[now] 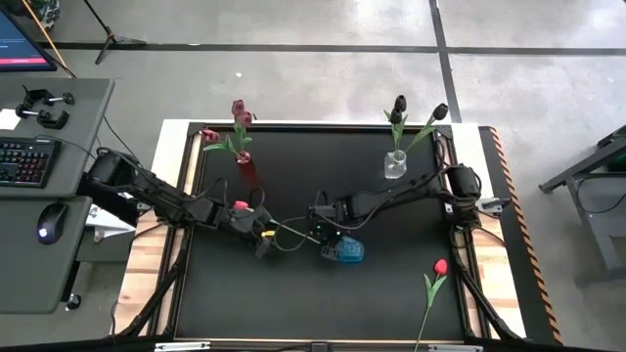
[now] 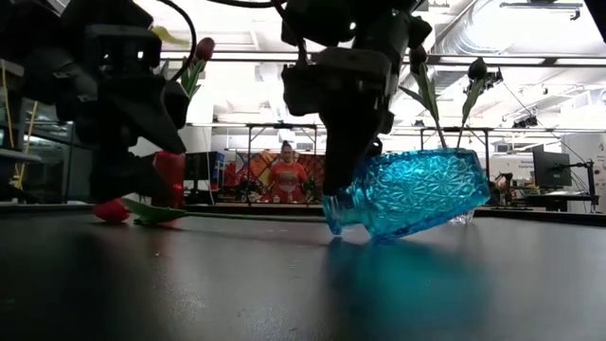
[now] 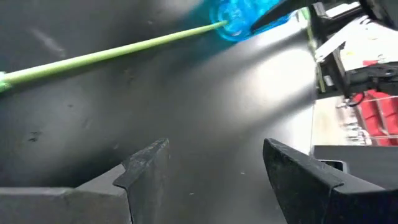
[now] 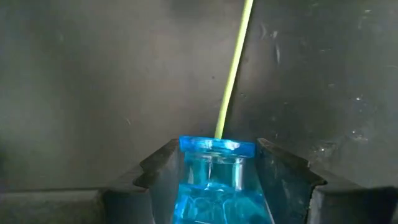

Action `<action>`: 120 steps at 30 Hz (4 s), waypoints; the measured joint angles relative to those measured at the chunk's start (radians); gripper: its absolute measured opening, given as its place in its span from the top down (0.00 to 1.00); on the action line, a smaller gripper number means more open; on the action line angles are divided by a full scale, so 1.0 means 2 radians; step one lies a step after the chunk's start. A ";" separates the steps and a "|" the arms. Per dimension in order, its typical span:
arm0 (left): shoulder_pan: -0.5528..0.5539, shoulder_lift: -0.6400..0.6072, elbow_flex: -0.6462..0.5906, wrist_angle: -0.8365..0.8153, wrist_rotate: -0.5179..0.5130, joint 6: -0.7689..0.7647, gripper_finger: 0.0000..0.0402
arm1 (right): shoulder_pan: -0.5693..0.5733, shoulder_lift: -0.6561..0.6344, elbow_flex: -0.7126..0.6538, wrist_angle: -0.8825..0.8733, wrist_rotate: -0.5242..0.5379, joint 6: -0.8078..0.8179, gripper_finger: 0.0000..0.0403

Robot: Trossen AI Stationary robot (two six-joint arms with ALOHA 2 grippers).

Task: Sort flowers into vase by color
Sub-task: Put the blue vase on the table

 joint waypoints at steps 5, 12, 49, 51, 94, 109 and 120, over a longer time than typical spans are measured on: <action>0.000 -0.022 0.000 0.006 0.004 0.000 0.38 | -0.007 -0.010 0.000 0.003 0.002 0.030 0.53; 0.000 -0.062 0.000 0.006 0.000 0.007 0.38 | -0.007 -0.010 0.000 0.006 -0.006 0.025 0.53; 0.000 -0.068 0.000 -0.003 -0.027 0.044 0.38 | -0.007 -0.010 0.001 -0.034 0.033 0.148 0.02; 0.000 -0.068 0.000 -0.003 -0.030 0.044 0.38 | -0.006 -0.011 0.001 -0.035 0.033 0.151 0.02; 0.042 -0.166 0.000 0.055 0.012 0.041 0.38 | -0.009 -0.098 0.000 -0.128 0.129 0.247 0.59; 0.117 -0.304 0.001 0.141 -0.026 0.084 0.38 | -0.004 -0.133 -0.172 0.353 0.462 0.165 0.59; 0.119 -0.289 0.001 0.137 -0.044 0.097 0.38 | -0.011 -0.123 -0.196 0.354 0.510 0.096 0.59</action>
